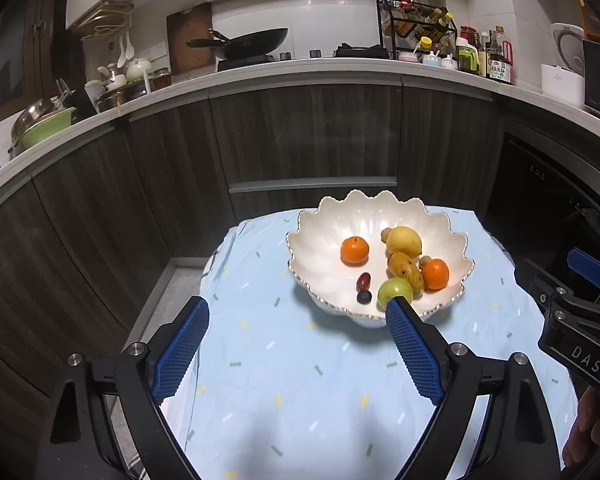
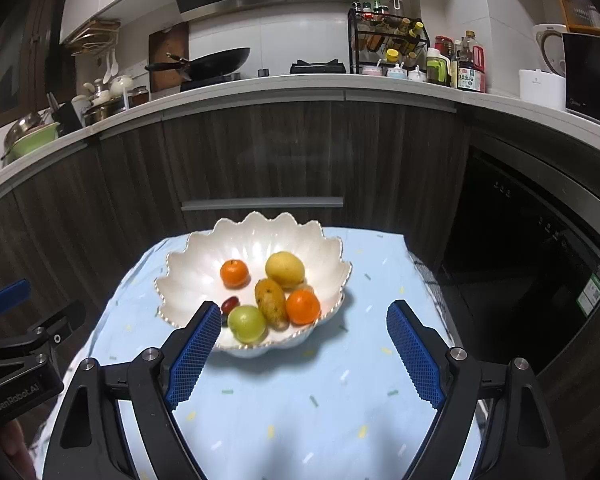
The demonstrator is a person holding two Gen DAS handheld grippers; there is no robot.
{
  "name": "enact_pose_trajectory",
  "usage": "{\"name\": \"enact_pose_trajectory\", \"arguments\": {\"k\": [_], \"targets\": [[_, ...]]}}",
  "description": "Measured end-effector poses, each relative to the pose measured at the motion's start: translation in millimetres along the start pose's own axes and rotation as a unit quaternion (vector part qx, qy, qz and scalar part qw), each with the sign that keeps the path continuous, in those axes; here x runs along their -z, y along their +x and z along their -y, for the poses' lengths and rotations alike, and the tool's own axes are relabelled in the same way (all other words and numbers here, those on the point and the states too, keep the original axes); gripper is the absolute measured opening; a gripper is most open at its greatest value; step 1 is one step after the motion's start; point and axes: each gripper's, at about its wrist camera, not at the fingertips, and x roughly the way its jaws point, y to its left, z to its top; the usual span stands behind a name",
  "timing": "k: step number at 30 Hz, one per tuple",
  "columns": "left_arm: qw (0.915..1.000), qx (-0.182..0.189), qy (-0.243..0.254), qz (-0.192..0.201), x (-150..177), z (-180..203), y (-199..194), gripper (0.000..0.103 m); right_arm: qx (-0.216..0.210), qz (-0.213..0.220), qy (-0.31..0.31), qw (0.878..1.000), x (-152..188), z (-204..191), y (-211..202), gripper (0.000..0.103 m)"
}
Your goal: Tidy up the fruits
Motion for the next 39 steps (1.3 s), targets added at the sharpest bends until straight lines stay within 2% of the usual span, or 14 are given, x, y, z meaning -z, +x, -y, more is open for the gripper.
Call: {"name": "enact_pose_trajectory", "arguments": {"k": [11,25,39], "targets": [[1.0,-0.004,-0.002,-0.001,24.5,-2.9,-24.1,0.091,0.003,-0.001,0.011,1.0,20.0,2.8,-24.2,0.086],[0.9997,-0.007,-0.022,-0.001,53.0,-6.1,-59.7,0.091,0.01,0.017,0.024,1.0,44.9,5.4,-67.1,0.086],[0.9997,-0.005,-0.022,0.005,58.5,-5.3,-72.4,0.091,0.011,0.019,0.026,0.999,53.9,7.5,-81.1,0.086]]}}
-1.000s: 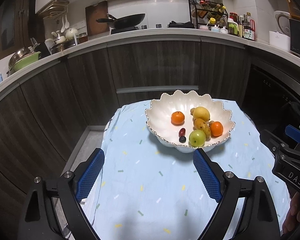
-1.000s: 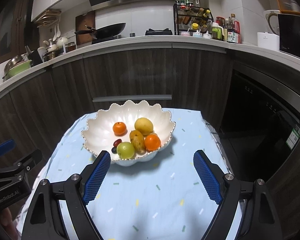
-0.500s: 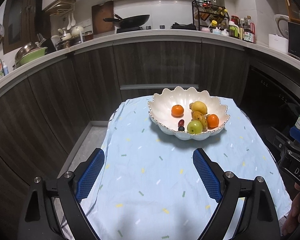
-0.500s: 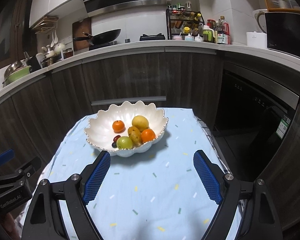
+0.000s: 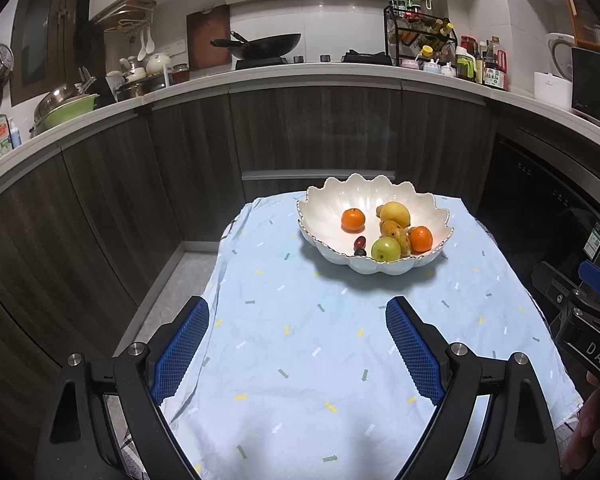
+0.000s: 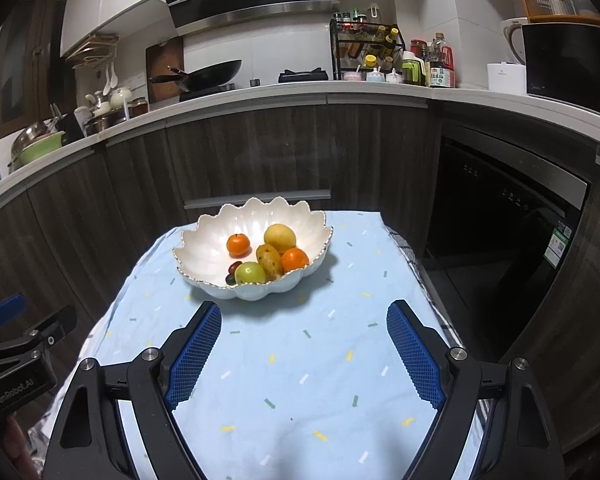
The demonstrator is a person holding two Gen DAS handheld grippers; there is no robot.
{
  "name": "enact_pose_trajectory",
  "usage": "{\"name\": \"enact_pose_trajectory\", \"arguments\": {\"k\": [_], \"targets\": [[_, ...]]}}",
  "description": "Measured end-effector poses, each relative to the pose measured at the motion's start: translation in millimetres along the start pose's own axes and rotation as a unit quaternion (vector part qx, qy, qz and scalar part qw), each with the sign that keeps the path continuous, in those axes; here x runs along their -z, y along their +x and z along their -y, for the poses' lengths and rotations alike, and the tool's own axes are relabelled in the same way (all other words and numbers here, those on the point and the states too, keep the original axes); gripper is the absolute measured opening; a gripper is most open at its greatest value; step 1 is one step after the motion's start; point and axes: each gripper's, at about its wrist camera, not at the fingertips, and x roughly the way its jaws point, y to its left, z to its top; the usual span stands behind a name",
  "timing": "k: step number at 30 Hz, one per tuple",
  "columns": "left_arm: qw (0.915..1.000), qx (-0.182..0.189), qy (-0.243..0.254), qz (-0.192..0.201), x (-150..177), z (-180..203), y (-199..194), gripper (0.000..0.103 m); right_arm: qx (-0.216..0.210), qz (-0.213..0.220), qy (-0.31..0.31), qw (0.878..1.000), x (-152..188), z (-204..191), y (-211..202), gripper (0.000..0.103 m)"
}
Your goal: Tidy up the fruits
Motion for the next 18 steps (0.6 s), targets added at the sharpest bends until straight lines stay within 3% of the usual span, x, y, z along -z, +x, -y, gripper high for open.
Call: {"name": "enact_pose_trajectory", "arguments": {"k": [18], "targets": [[1.0,0.001,-0.001,0.004,-0.4,-0.7,-4.2,0.091,-0.001,0.006,-0.001,1.0,-0.8,-0.4,-5.4,0.086]]}}
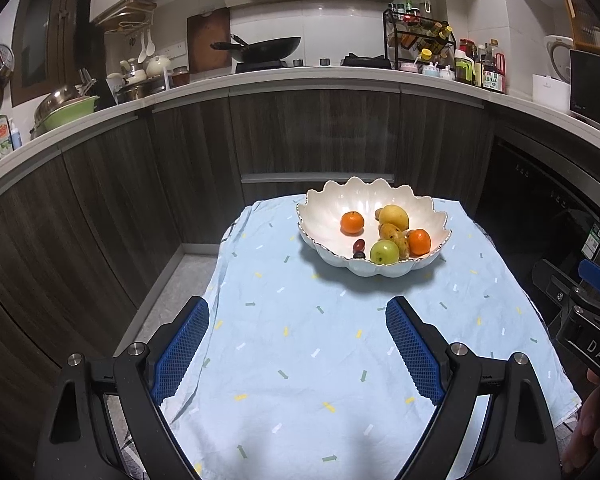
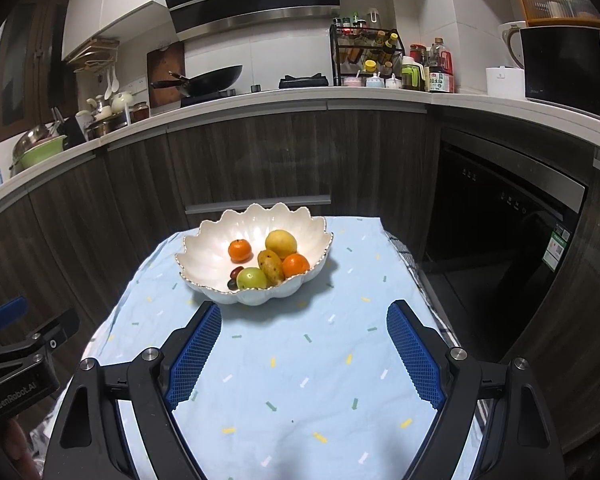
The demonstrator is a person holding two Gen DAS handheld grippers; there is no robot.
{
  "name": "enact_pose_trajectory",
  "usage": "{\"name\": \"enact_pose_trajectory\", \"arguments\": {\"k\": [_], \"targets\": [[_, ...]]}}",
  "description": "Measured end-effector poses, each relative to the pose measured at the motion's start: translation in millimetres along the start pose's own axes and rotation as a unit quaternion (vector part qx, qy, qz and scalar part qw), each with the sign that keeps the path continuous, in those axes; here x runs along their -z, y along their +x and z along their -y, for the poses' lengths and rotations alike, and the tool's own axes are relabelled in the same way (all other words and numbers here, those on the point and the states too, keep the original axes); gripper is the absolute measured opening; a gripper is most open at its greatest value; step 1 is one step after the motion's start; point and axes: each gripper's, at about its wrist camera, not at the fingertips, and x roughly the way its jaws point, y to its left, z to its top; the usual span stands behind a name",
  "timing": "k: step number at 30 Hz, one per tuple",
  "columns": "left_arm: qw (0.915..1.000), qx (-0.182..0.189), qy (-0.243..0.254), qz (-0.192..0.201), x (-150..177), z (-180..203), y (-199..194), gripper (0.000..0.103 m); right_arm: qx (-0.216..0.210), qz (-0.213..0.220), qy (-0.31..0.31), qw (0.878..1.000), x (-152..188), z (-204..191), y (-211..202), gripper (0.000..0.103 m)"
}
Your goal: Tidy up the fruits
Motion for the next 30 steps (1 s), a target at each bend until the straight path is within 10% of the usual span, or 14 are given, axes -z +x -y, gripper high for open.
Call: {"name": "enact_pose_trajectory", "arguments": {"k": [30], "targets": [[1.0,0.003,0.002,-0.003,1.6,-0.1,-0.1,0.091,-0.001,-0.002,0.004,1.0,-0.2,-0.1,-0.8,0.086]]}}
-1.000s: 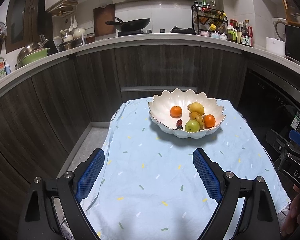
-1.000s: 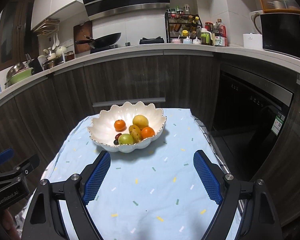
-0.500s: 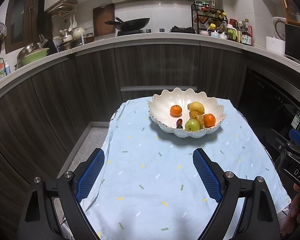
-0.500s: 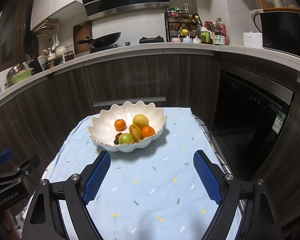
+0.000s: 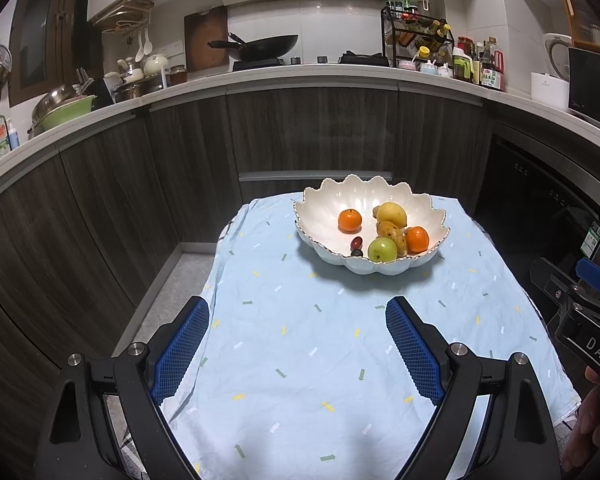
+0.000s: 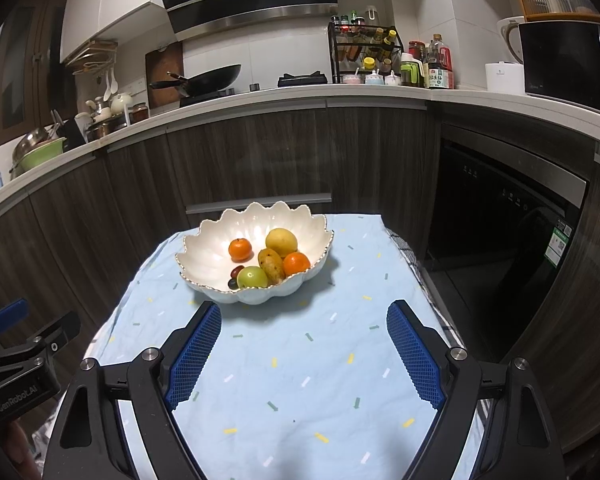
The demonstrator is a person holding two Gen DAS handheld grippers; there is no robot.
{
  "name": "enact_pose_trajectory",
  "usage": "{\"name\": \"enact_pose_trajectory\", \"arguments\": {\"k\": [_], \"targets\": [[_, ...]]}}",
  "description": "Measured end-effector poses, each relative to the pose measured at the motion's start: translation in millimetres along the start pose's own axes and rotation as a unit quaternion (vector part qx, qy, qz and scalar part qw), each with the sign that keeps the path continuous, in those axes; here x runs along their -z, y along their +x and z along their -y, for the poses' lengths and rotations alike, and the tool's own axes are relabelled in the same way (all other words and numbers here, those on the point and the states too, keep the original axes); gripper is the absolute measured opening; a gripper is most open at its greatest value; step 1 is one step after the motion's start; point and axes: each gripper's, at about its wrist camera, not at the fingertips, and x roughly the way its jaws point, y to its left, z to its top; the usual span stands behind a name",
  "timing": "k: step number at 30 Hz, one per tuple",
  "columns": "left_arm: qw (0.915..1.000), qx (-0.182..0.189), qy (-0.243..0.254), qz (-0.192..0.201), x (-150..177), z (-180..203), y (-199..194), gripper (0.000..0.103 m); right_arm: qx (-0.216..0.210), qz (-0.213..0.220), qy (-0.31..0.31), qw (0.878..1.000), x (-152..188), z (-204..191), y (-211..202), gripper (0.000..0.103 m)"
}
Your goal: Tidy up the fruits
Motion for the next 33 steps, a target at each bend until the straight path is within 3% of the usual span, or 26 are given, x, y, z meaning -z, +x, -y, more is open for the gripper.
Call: {"name": "enact_pose_trajectory", "arguments": {"k": [33], "targets": [[0.9999,0.002,0.001,-0.012,2.0,-0.4,8.6,0.091,0.0,-0.01,0.005,1.0,7.2,0.4,7.6,0.086]]}}
